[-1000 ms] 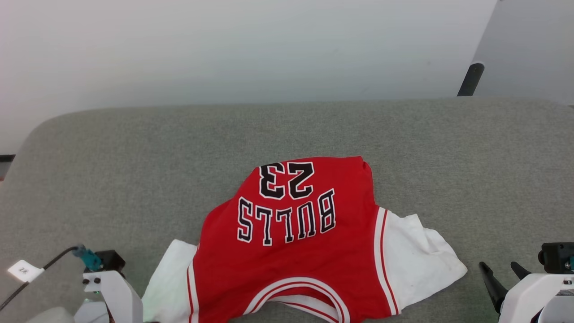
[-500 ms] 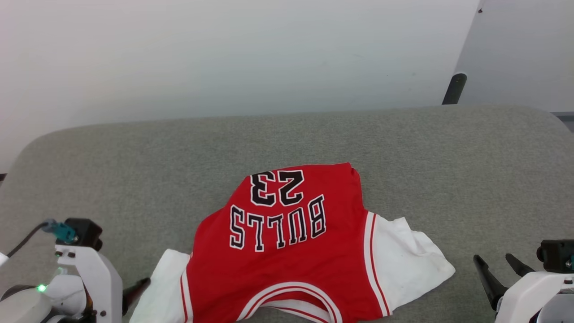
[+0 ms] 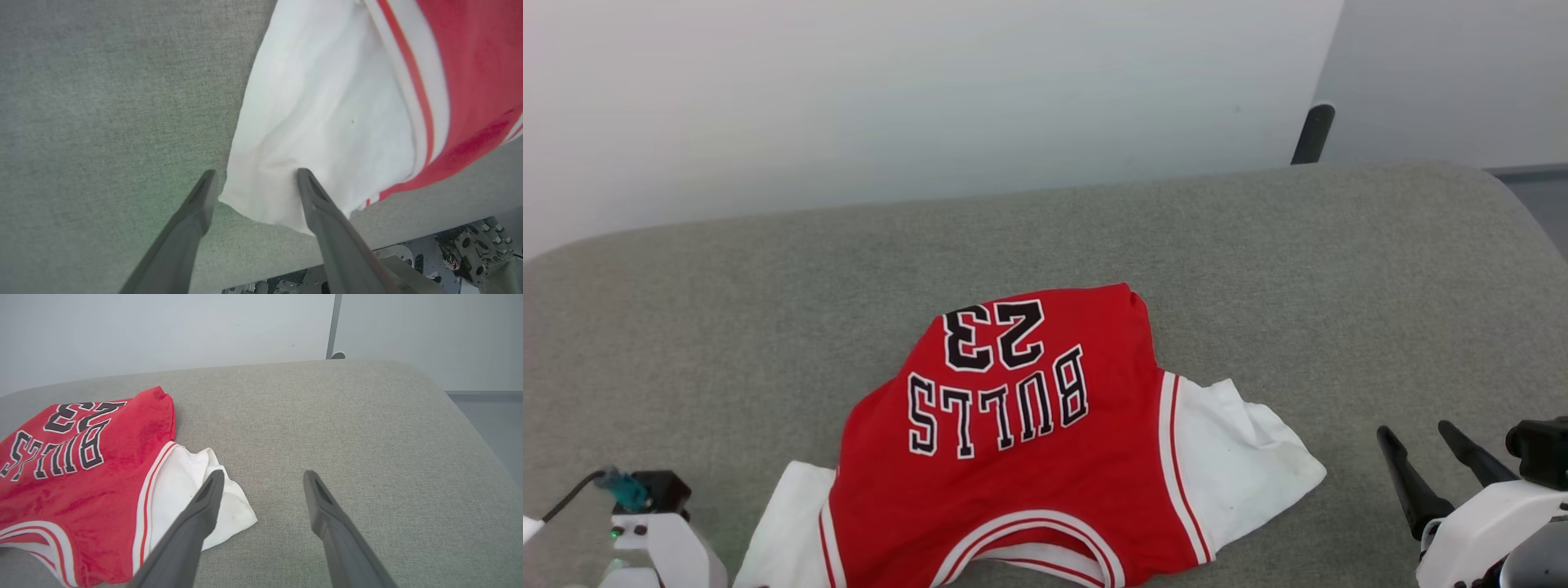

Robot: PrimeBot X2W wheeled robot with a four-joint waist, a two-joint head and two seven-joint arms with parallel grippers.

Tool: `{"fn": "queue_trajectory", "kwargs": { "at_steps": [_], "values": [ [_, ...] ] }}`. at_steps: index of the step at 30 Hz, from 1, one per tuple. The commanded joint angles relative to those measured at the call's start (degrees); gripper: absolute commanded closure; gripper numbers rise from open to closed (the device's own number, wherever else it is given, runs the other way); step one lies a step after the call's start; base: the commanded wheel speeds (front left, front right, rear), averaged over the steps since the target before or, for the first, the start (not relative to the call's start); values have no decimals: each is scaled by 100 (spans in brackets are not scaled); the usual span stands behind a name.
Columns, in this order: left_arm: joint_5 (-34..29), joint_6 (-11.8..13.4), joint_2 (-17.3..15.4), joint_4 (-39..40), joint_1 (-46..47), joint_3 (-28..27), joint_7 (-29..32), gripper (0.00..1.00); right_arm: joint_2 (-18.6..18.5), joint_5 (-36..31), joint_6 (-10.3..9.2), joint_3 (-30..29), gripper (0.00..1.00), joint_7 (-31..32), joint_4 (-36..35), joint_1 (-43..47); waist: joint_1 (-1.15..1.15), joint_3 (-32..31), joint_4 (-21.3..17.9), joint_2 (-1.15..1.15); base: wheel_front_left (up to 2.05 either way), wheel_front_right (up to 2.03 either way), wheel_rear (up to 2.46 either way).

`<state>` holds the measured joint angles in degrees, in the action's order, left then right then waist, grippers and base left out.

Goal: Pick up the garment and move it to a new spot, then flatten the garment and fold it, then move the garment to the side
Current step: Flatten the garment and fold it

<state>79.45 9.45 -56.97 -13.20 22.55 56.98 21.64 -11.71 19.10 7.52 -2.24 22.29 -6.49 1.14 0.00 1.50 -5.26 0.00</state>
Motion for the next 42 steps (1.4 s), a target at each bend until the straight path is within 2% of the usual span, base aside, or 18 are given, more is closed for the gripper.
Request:
{"fn": "queue_trajectory", "kwargs": {
  "at_steps": [1, 12, 13, 14, 23, 31, 42],
  "values": [
    [34, -39, 37, -76, -63, 7, -12, 0, -4, -30, -6, -1, 0, -64, -61, -7, 0, 65, -60, 0, 0, 0, 0],
    [196, -301, 450, -675, -138, 133, 208, 0, -1, -54, -6, 10, 0, -178, -245, -84, 0, 163, -91, 0, 0, 0, 0],
    [260, -346, 501, -696, -141, 160, 303, 79, -6, -52, -6, 14, 0, -170, -250, -89, 0, 165, -84, 0, 0, 0, 0],
    [347, -353, 550, -744, -143, 155, 384, 100, -16, -43, -6, 26, 0, -152, -252, -94, 0, 166, -76, 0, 0, 0, 0],
    [203, -501, 714, -1000, 208, 120, 426, 100, -225, 136, -6, 99, 0, 297, 40, -303, 0, 270, 53, 0, 0, 0, 0],
    [5, -641, 904, -1106, 557, 142, 447, 100, -475, 543, -4, 445, 0, 908, 756, -741, 0, 515, 230, 0, 0, 0, 0],
    [-222, -753, 1166, -1233, 938, 164, 417, 100, -630, 757, -5, 784, 0, 1134, 1834, -1273, 0, 820, 462, 0, 0, 0, 0]
  ]
}}
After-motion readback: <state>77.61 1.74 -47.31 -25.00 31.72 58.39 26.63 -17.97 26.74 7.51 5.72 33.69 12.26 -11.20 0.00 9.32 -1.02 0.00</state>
